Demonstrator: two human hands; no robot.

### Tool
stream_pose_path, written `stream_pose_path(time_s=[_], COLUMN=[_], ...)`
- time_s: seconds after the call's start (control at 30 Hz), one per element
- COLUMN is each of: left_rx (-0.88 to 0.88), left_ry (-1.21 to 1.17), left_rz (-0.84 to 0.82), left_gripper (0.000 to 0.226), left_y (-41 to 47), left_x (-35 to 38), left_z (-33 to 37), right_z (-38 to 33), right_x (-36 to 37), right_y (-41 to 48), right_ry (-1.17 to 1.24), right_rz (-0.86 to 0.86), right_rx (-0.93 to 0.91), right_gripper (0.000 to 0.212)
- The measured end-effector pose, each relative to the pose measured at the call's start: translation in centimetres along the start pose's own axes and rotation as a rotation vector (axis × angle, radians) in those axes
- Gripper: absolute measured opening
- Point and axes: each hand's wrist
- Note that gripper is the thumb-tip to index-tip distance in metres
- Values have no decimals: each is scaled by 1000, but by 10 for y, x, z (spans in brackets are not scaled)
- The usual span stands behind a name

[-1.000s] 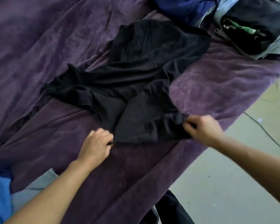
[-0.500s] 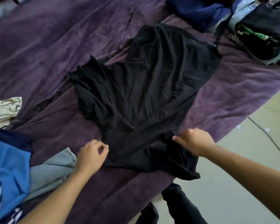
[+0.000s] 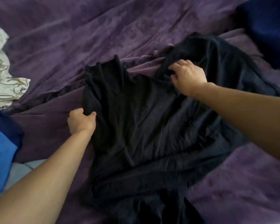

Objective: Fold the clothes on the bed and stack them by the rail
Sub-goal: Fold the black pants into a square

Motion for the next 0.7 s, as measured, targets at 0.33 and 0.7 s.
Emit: stream_pose_path(time_s=[0.33,0.7], left_rx=[27,284], left_ry=[194,302], left_rz=[393,261], left_gripper=[28,47], left_y=[75,-38], left_x=[-56,-4], left_z=[-17,-57], right_z=[8,-26], right_x=[7,22], right_y=[126,-9], right_ry=[-36,189], right_rz=[59,70], right_rx=[-17,-335], right_gripper=[27,24])
Point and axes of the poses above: each hand's wrist, its own y-axis towards the middle knuckle, its own x-axis out of the palm, z = x × y, and after that the axes turned 7 degrees about y, right-handed
